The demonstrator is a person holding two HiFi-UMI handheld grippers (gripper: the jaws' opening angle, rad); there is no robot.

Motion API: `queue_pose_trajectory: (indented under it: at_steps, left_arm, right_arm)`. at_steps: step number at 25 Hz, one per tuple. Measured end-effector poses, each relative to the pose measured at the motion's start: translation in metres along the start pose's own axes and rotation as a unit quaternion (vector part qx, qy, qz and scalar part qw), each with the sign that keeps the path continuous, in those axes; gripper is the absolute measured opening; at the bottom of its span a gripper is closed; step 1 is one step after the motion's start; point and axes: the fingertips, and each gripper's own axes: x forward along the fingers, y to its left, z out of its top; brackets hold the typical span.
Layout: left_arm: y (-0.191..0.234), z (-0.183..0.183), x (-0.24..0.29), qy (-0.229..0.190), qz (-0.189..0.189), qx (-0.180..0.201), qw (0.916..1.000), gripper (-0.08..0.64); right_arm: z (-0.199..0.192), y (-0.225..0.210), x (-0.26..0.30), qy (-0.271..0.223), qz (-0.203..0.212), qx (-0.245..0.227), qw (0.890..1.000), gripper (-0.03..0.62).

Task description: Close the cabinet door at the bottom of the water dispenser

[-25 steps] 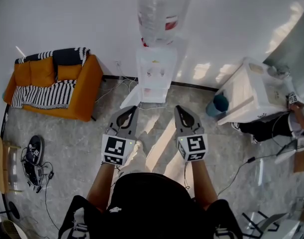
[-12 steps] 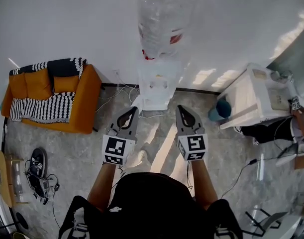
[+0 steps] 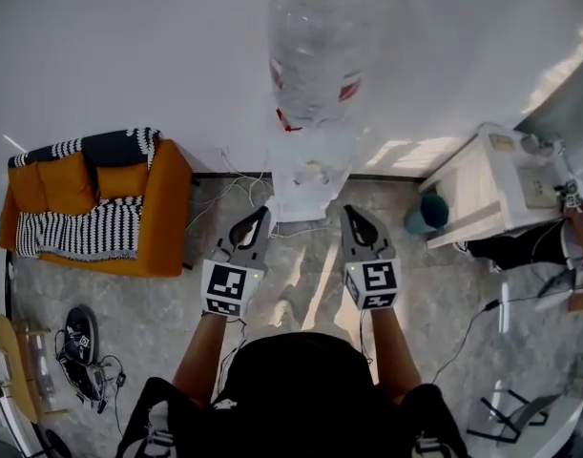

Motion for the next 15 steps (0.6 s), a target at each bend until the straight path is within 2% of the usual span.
queue_pose_trajectory:
  at_steps: [8,15]
  left_arm:
    - [0.009,-0.028,0.012,0.026,-0.017,-0.043,0.9986,0.009]
    - [0.012,-0.059,0.025,0.056,-0.016,-0.059,0.9965,0.011]
  right_arm:
    - [-0.023,0.002,0.019,0.033,-0.005,0.019,0.999,0.035]
    - [-0.047,0.0,0.04,0.054,0.007,0.029,0.998,0.035]
